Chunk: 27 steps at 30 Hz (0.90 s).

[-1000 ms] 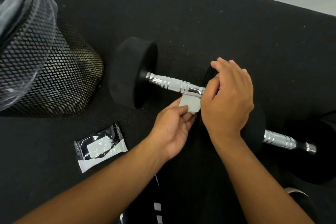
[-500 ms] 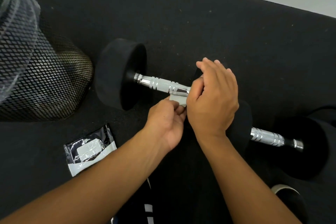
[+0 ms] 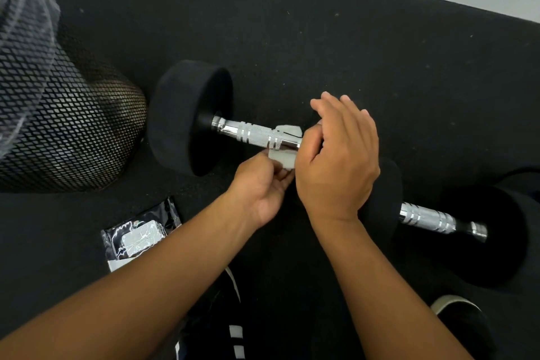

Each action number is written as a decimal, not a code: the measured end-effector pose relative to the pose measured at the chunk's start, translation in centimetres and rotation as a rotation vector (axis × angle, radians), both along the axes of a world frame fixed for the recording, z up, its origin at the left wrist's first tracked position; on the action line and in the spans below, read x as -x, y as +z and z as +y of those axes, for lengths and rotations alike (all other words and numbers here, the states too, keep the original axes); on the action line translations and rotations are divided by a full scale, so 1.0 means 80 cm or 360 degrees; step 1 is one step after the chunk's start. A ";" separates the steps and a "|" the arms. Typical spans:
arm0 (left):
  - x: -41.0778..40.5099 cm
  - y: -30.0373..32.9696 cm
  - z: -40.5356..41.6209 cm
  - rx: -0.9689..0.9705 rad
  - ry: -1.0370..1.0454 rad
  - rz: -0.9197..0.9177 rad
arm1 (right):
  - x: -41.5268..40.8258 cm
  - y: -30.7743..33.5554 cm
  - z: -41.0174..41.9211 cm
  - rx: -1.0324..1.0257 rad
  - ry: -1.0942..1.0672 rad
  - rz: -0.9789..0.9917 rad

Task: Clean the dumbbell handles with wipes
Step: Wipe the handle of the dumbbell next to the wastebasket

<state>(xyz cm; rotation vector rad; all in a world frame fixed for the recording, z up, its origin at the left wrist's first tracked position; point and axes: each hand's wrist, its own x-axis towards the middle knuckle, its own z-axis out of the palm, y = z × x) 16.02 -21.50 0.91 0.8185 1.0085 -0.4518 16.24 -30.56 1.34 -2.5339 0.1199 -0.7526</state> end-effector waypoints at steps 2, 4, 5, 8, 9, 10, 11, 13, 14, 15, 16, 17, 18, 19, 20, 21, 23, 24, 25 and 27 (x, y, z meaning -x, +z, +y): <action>0.013 -0.005 0.004 0.0008 -0.0056 0.0005 | 0.001 -0.001 0.001 -0.0014 -0.0001 -0.0003; 0.016 -0.007 0.005 0.0046 -0.0059 -0.0024 | 0.003 -0.001 0.002 -0.0018 -0.0021 -0.0012; 0.014 -0.008 0.005 0.0071 -0.0057 -0.0051 | 0.004 -0.001 0.003 -0.0016 -0.0028 -0.0020; -0.009 -0.009 0.004 0.0107 -0.0031 -0.0135 | 0.005 -0.002 0.003 -0.0004 -0.0015 -0.0026; -0.014 -0.009 0.003 0.0113 -0.0022 -0.0143 | 0.005 -0.002 0.003 -0.0009 -0.0015 -0.0028; -0.017 -0.010 0.003 0.0106 -0.0020 -0.0148 | 0.004 -0.002 0.003 -0.0016 -0.0017 -0.0033; -0.016 -0.010 0.003 0.0101 -0.0017 -0.0158 | 0.003 -0.001 0.003 -0.0022 -0.0020 -0.0035; -0.009 -0.011 0.004 0.0059 -0.0061 -0.0157 | 0.001 0.000 0.002 -0.0027 -0.0026 -0.0036; -0.005 -0.010 0.006 0.0023 -0.0099 -0.0138 | 0.000 0.000 0.002 -0.0027 -0.0022 -0.0033; 0.002 -0.007 0.007 0.0009 -0.0127 -0.0128 | 0.000 0.000 0.002 -0.0029 -0.0016 -0.0032; 0.010 -0.003 0.008 0.0012 -0.0139 -0.0123 | 0.000 0.000 0.003 -0.0032 -0.0016 -0.0037; 0.019 0.004 0.010 0.0022 -0.0131 -0.0129 | 0.001 0.000 0.003 -0.0034 -0.0018 -0.0039; 0.028 0.011 0.012 0.0019 -0.0125 -0.0161 | 0.001 -0.001 0.002 -0.0033 -0.0016 -0.0036; 0.037 0.018 0.014 -0.0016 -0.0135 -0.0233 | 0.002 -0.001 0.001 -0.0026 -0.0010 -0.0028; 0.045 0.027 0.018 -0.0134 -0.0172 -0.0353 | 0.002 -0.001 0.001 -0.0020 -0.0002 -0.0018; 0.051 0.036 0.024 -0.0400 -0.0262 -0.0530 | 0.003 -0.001 0.000 -0.0016 0.0006 -0.0007; 0.053 0.049 0.041 -0.1330 -0.0487 -0.0917 | 0.003 0.000 0.001 -0.0023 0.0007 -0.0002; 0.049 0.054 0.051 -0.1845 -0.0615 -0.1115 | 0.003 0.001 0.001 -0.0031 0.0005 -0.0013; 0.044 0.053 0.059 -0.2223 -0.0755 -0.1311 | 0.003 0.001 0.001 -0.0038 0.0000 -0.0027; 0.030 0.043 0.069 -0.2600 -0.1164 -0.1504 | 0.002 0.001 0.001 -0.0040 -0.0002 -0.0033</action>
